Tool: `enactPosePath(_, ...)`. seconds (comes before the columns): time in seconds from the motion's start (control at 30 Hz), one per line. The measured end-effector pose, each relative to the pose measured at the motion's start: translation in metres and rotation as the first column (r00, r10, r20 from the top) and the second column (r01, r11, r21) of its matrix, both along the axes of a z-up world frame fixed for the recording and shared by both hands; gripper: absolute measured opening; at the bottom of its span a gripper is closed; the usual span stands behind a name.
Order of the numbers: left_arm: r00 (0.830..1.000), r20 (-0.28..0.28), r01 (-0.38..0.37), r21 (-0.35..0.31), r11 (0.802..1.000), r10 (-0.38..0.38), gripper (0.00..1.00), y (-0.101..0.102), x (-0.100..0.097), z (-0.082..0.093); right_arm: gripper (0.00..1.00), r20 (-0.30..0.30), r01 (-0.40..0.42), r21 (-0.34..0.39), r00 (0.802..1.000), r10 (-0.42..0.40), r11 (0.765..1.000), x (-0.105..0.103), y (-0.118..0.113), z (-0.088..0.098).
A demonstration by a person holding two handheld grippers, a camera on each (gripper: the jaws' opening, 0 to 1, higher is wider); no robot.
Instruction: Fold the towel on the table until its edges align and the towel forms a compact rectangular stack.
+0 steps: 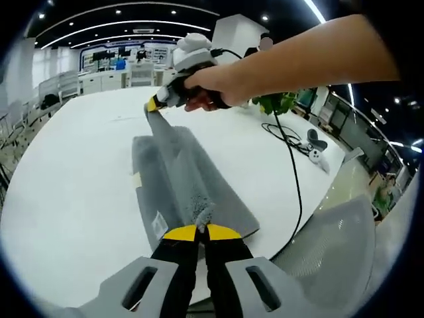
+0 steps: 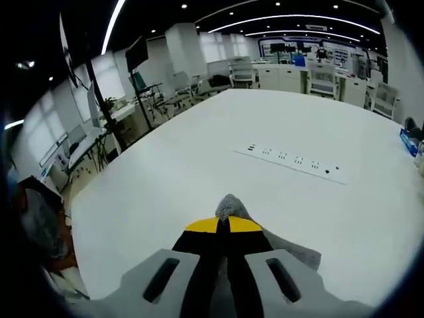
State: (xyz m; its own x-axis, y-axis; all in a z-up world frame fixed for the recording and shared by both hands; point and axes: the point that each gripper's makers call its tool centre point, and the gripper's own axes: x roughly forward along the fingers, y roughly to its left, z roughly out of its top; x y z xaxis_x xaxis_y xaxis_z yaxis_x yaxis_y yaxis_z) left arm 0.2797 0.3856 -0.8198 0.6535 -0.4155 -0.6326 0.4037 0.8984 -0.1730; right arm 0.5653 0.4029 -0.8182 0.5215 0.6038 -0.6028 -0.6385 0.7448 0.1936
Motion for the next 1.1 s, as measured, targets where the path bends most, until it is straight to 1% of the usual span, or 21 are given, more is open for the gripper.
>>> enactPosePath(0.13,0.999,-0.017,-0.027,0.001,1.000,0.027,0.03,0.009,0.000,-0.005,0.00,0.002,-0.011,-0.012,1.000,0.011,1.000,0.001,0.006,-0.007)
enactPosePath(0.27,0.999,-0.046,-0.023,0.034,0.999,0.024,0.03,0.014,-0.004,-0.016,0.00,-0.011,0.018,0.006,1.000,-0.018,1.000,0.003,0.009,-0.013)
enactPosePath(0.4,0.997,-0.076,-0.027,0.044,0.999,0.031,0.03,0.018,-0.009,-0.023,0.00,-0.021,0.028,0.004,0.999,-0.028,1.000,-0.002,0.016,-0.022)
enactPosePath(0.53,0.993,-0.110,-0.035,0.048,0.998,0.040,0.03,0.022,-0.010,-0.032,0.00,-0.023,0.031,-0.001,0.999,-0.031,1.000,-0.005,0.021,-0.026)
enactPosePath(0.63,0.992,-0.123,-0.035,0.051,0.998,0.041,0.04,0.025,-0.011,-0.035,0.00,-0.034,0.037,0.001,0.999,-0.037,0.999,-0.005,0.023,-0.030)
enactPosePath(0.7,0.991,-0.126,-0.039,0.045,0.998,0.044,0.04,0.027,-0.010,-0.036,0.00,-0.033,0.045,-0.009,0.998,-0.046,0.999,-0.002,0.022,-0.033)
enactPosePath(0.8,0.990,-0.134,-0.044,0.041,0.998,0.049,0.05,0.030,-0.010,-0.037,0.00,-0.047,0.063,-0.010,0.997,-0.064,0.998,0.003,0.021,-0.039)
enactPosePath(0.9,0.987,-0.150,-0.043,0.039,0.998,0.049,0.05,0.033,-0.010,-0.042,0.00,-0.054,0.071,-0.016,0.996,-0.072,0.997,0.006,0.022,-0.044)
enactPosePath(1.03,0.985,-0.167,-0.033,0.045,0.998,0.040,0.08,0.035,-0.013,-0.045,0.01,-0.062,0.076,-0.012,0.995,-0.076,0.997,0.002,0.026,-0.046)
enactPosePath(1.1,0.985,-0.167,-0.033,0.048,0.998,0.041,0.09,0.037,-0.013,-0.045,0.01,-0.066,0.080,-0.005,0.995,-0.080,0.997,0.004,0.027,-0.047)
